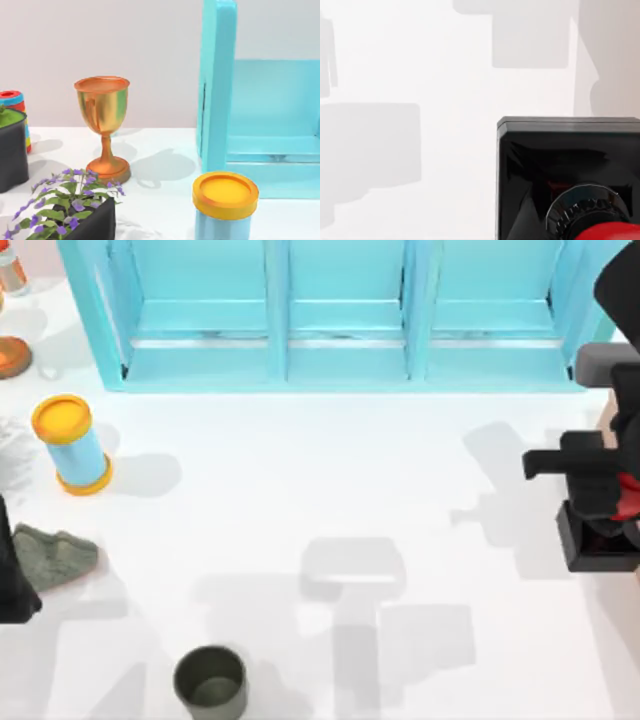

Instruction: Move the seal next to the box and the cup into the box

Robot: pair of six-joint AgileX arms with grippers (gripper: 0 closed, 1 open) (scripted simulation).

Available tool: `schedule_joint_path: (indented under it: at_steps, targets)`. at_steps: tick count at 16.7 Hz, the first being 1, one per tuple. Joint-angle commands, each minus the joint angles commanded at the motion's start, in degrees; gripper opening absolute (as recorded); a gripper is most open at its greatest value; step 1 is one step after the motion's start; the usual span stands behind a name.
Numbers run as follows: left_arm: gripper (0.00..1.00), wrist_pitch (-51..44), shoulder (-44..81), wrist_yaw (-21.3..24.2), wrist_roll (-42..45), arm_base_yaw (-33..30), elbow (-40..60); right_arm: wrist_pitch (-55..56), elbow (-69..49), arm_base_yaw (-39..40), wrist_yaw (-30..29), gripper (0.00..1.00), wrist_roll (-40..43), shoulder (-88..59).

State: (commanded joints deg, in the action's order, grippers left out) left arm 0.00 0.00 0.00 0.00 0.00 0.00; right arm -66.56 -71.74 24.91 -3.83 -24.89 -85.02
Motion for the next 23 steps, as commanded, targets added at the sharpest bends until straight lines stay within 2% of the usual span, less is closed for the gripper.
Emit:
schedule_joint_path:
  at_steps: [3, 9, 14, 23]
  targets:
    - [1.00, 0.0, 0.0, 0.0, 0.0, 0.0, 0.0, 2.3, 1.8, 0.0, 0.0, 0.00, 0.3, -0.4]
    - [1.00, 0.0, 0.0, 0.0, 0.0, 0.0, 0.0, 13.9, 10.6, -0.6, 0.1, 0.00, 0.5, -2.9]
    - [1.00, 0.0, 0.0, 0.0, 0.0, 0.0, 0.0, 15.1, 11.6, -0.7, 0.1, 0.00, 0.5, -3.2]
    - [1.00, 0.0, 0.0, 0.0, 0.0, 0.0, 0.0, 15.1, 11.6, -0.7, 0.1, 0.68, 0.5, -3.2]
